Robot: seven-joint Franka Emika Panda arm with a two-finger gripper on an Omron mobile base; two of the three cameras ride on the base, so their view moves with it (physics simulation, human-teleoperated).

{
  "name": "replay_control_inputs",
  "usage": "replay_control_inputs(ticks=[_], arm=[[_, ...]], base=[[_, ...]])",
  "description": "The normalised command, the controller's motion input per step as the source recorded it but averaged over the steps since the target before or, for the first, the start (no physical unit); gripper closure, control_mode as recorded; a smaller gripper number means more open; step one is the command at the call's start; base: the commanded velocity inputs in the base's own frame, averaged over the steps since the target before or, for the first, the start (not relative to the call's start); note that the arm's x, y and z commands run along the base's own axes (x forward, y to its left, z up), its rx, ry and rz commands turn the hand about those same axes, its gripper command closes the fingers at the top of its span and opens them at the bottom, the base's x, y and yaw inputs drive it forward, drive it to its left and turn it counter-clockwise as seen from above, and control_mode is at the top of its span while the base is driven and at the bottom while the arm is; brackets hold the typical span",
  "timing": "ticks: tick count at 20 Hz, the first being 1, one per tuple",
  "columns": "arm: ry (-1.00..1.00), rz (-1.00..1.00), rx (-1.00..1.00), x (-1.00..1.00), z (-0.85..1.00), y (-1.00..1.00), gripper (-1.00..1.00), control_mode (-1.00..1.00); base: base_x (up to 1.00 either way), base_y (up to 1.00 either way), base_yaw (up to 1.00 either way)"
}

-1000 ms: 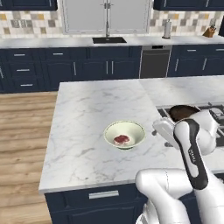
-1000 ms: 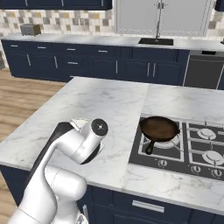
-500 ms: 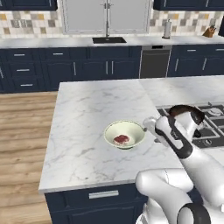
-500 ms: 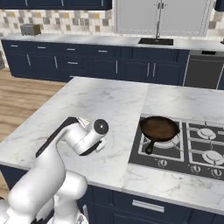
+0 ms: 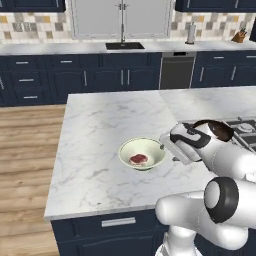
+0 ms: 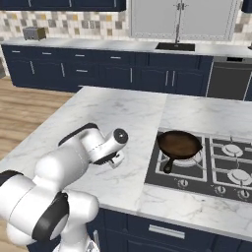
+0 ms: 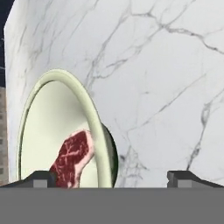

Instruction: Place one of the steaks on the plate and the other in the bowl. Then place the bowl in the fridge.

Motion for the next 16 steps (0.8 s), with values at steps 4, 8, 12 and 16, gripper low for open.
replay_control_inputs(ticks=[4, 8, 12, 16], arm=[[0.0, 0.0, 0.0, 0.05, -0.31, 0.19, -1.0, -1.0], [-0.01, 0.0, 0.0, 0.05, -0.26, 0.4, -1.0, -1.0], [0.0, 0.0, 0.0, 0.12, -0.23, 0.34, -1.0, -1.0], [0.0, 0.0, 0.0, 0.15, -0.18, 0.23, 1.0, -1.0]], base=[[0.0, 0.0, 0.0], [0.0, 0.0, 0.0], [0.0, 0.0, 0.0], [0.0, 0.0, 0.0]])
